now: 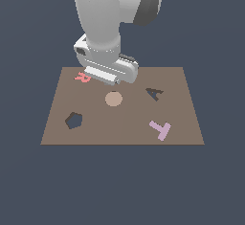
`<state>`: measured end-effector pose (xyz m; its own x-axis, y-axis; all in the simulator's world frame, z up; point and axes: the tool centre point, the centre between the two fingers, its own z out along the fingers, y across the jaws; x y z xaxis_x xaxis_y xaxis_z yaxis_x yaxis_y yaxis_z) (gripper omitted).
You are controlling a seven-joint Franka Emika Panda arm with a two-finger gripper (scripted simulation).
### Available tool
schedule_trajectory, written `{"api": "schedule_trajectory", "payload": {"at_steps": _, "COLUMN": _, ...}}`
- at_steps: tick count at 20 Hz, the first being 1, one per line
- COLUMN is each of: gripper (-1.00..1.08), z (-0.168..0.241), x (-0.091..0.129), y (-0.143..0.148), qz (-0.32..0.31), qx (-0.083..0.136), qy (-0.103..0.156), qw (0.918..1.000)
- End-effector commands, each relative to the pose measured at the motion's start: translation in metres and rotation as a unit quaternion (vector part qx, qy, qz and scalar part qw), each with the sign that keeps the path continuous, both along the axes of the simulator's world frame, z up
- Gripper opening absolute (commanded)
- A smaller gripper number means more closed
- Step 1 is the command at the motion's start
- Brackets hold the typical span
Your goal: Insert a designated object into the corresponding slot on a board.
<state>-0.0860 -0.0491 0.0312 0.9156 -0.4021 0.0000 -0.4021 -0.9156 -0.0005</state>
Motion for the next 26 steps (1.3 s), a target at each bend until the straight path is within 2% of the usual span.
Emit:
{"api": "schedule_trajectory", "payload": {"at_steps": 1, "gripper": -1.0, "z": 0.001, "x": 0.009, "y": -0.001, "qz": -0.018, "qx": 0.0, "qy": 0.0, "qw": 0.9998}}
{"api": "schedule_trajectory", "payload": {"at_steps": 7, "gripper": -1.0, "z": 0.002, "x": 0.038, "y": -0.009, "qz": -0.08, "qx": 0.0, "qy": 0.0, "qw": 0.9968}}
{"api": "schedule_trajectory", "payload": {"at_steps": 12, "gripper": -1.0, "z": 0.004, "x": 0.069, "y": -0.022, "qz": -0.151, "qx": 0.0, "qy": 0.0, "qw": 0.9886}}
{"api": "schedule_trajectory", "payload": {"at_steps": 19, "gripper": -1.0, "z": 0.007, "x": 0.114, "y": -0.052, "qz": -0.261, "qx": 0.0, "qy": 0.0, "qw": 0.9653}}
{"api": "schedule_trajectory", "payload": {"at_steps": 26, "gripper": -1.0, "z": 0.008, "x": 0.141, "y": -0.081, "qz": -0.34, "qx": 0.0, "qy": 0.0, "qw": 0.9404}}
